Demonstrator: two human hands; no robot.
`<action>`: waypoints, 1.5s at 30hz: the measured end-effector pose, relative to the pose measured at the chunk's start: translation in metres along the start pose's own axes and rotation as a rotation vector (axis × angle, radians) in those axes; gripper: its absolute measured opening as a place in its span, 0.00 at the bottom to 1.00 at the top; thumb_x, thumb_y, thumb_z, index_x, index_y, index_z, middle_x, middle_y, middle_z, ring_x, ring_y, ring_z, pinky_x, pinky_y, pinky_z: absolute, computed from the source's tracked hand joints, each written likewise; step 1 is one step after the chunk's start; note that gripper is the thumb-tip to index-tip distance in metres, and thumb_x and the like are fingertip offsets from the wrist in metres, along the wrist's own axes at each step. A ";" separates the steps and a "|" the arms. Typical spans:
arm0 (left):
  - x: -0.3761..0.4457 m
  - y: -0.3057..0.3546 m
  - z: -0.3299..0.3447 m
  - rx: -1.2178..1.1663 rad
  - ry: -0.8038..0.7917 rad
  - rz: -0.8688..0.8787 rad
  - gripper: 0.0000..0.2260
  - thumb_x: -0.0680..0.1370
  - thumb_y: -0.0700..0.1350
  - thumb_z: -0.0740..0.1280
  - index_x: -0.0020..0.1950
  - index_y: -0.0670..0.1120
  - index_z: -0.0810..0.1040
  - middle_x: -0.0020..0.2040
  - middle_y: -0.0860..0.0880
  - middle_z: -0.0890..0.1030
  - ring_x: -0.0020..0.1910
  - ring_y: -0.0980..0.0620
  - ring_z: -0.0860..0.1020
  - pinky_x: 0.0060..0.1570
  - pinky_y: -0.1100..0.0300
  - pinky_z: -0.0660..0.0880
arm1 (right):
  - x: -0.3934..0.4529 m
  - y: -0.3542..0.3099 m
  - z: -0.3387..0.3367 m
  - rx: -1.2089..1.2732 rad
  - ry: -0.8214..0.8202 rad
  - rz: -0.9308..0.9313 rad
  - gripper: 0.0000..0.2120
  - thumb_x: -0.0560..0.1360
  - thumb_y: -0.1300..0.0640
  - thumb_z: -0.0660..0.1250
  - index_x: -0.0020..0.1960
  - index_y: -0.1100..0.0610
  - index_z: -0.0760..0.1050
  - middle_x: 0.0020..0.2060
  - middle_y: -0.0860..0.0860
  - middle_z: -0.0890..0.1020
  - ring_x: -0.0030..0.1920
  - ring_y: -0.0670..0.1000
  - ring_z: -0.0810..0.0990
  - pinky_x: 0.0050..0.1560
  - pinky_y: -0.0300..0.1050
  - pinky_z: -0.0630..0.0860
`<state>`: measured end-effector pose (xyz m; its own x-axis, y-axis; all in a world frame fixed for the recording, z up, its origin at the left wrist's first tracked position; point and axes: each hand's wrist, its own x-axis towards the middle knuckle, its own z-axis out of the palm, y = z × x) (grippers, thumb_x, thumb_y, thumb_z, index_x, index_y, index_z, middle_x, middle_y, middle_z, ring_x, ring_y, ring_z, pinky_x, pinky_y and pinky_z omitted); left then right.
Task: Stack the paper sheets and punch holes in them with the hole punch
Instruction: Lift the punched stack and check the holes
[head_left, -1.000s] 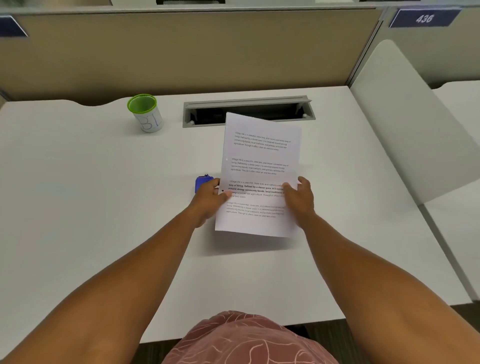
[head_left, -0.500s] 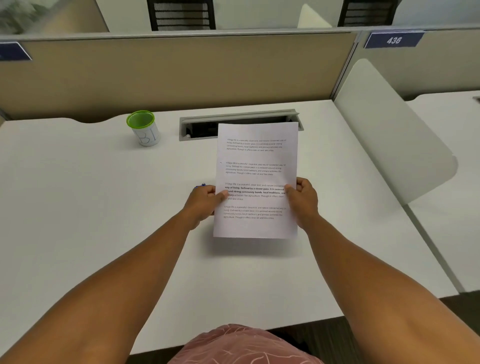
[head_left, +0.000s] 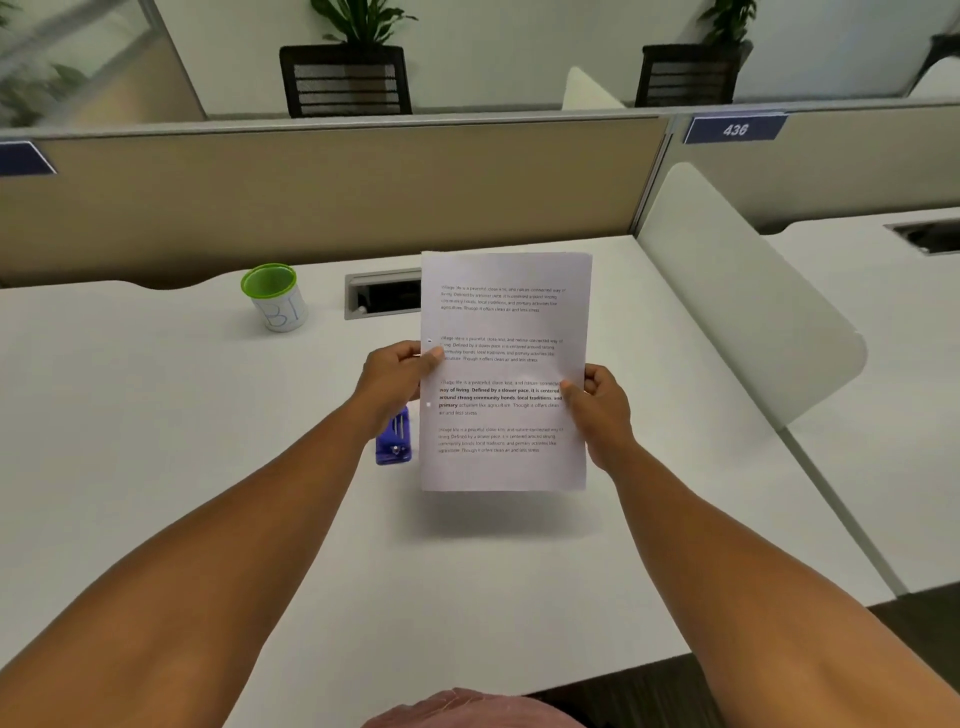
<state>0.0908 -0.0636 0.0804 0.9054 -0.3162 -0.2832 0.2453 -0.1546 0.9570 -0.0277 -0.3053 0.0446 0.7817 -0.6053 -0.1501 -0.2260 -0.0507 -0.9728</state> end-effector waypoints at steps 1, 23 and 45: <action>-0.001 0.001 0.001 -0.015 -0.032 0.007 0.07 0.76 0.49 0.73 0.53 0.50 0.83 0.47 0.54 0.87 0.44 0.54 0.86 0.37 0.63 0.81 | 0.001 -0.001 0.000 0.007 -0.004 -0.001 0.08 0.76 0.58 0.67 0.55 0.53 0.75 0.46 0.49 0.84 0.45 0.50 0.83 0.47 0.46 0.81; -0.029 -0.009 0.052 0.084 0.154 0.177 0.16 0.74 0.52 0.74 0.59 0.47 0.81 0.52 0.49 0.84 0.47 0.46 0.82 0.46 0.53 0.83 | -0.007 -0.008 -0.003 -0.179 -0.043 -0.288 0.17 0.78 0.57 0.67 0.65 0.56 0.71 0.53 0.49 0.80 0.49 0.50 0.81 0.42 0.32 0.77; -0.001 -0.019 0.060 0.087 0.036 -0.070 0.13 0.76 0.45 0.73 0.60 0.49 0.79 0.56 0.50 0.84 0.49 0.50 0.84 0.48 0.54 0.81 | 0.016 0.000 -0.020 -0.283 -0.032 -0.069 0.13 0.78 0.58 0.64 0.62 0.56 0.70 0.51 0.46 0.78 0.46 0.47 0.79 0.40 0.34 0.73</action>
<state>0.0646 -0.1170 0.0586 0.8997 -0.2679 -0.3448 0.2783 -0.2565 0.9256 -0.0274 -0.3310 0.0456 0.8180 -0.5674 -0.0950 -0.3210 -0.3132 -0.8938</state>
